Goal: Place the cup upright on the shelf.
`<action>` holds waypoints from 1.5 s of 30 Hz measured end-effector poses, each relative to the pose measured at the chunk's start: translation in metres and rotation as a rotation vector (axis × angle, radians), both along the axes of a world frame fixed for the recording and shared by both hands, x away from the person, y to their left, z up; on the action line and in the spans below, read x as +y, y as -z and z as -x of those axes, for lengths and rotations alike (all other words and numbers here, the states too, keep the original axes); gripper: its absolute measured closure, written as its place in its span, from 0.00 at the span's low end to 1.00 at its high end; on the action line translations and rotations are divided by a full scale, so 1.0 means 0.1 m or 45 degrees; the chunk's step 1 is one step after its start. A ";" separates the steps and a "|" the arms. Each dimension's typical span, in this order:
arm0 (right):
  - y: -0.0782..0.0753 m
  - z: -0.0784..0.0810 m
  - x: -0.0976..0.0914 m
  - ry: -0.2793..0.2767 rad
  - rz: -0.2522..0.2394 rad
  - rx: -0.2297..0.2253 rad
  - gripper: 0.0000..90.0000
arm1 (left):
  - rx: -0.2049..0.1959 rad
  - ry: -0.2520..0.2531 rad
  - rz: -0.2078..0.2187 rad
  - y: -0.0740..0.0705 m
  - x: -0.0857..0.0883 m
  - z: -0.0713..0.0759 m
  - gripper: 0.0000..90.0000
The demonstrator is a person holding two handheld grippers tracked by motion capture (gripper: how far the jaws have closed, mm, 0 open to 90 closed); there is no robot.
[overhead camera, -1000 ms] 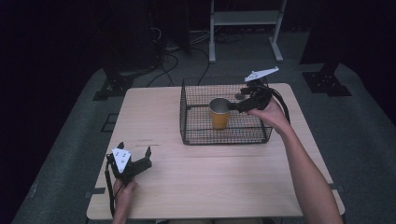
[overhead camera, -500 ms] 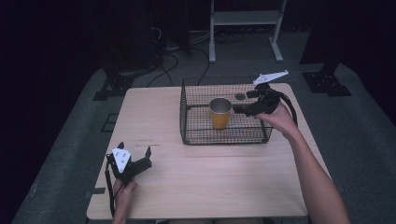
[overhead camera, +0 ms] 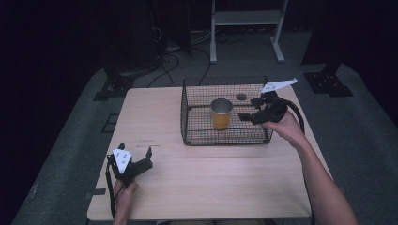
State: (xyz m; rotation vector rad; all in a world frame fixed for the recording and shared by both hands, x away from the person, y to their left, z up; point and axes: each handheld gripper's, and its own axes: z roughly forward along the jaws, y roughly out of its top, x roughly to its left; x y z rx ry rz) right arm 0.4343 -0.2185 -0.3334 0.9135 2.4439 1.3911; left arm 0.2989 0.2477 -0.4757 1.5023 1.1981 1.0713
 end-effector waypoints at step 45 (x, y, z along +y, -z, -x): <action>0.56 0.81 -0.19 -0.109 0.012 -0.005 0.07 | -0.002 0.002 -0.011 0.00 -0.01 0.00 0.01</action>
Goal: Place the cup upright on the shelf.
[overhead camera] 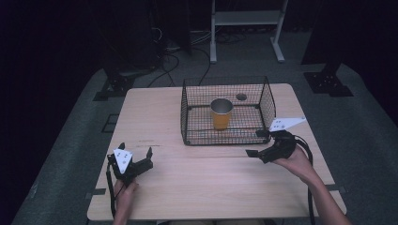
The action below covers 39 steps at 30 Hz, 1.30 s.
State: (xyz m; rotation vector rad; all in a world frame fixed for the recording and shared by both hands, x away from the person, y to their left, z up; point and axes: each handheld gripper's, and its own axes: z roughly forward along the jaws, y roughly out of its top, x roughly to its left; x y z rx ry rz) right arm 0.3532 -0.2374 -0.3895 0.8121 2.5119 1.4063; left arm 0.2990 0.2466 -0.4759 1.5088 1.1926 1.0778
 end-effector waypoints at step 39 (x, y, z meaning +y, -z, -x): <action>0.43 0.36 -0.28 0.068 -0.079 0.055 0.07 | 0.001 -0.001 0.001 0.00 0.00 0.00 0.01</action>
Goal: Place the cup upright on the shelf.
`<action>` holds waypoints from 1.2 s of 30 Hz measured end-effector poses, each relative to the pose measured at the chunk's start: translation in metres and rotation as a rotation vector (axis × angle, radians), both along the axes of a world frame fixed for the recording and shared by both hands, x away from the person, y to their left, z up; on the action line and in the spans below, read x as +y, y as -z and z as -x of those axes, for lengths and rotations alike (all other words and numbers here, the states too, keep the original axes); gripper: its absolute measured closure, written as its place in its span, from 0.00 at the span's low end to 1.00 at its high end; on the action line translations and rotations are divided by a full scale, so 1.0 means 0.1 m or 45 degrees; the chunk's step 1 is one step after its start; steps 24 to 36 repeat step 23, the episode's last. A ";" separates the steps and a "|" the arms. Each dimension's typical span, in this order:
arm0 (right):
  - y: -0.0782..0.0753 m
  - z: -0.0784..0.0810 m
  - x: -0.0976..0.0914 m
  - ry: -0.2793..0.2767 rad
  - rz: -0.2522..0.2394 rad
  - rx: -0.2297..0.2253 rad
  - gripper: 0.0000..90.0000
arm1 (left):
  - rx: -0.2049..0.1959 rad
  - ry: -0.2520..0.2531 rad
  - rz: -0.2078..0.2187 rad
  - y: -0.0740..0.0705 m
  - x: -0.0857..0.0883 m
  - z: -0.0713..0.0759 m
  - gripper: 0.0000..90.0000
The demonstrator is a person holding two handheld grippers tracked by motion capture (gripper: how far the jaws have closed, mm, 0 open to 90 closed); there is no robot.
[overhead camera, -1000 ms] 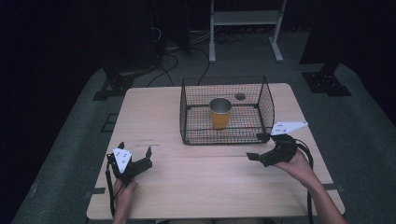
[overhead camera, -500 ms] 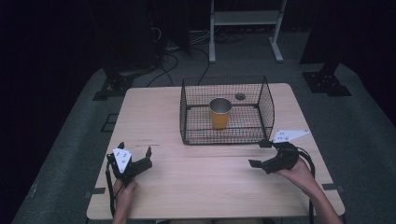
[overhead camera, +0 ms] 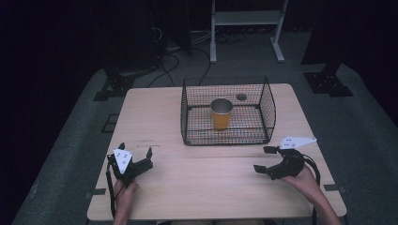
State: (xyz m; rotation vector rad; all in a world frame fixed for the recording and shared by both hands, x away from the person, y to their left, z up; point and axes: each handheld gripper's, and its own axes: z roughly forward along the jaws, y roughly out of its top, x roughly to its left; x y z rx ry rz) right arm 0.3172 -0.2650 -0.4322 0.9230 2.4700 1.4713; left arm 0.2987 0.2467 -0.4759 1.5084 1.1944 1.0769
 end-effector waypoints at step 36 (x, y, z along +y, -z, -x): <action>0.29 0.38 -0.10 0.129 -0.166 -0.051 0.07 | -0.001 0.000 -0.011 0.00 -0.01 0.00 0.01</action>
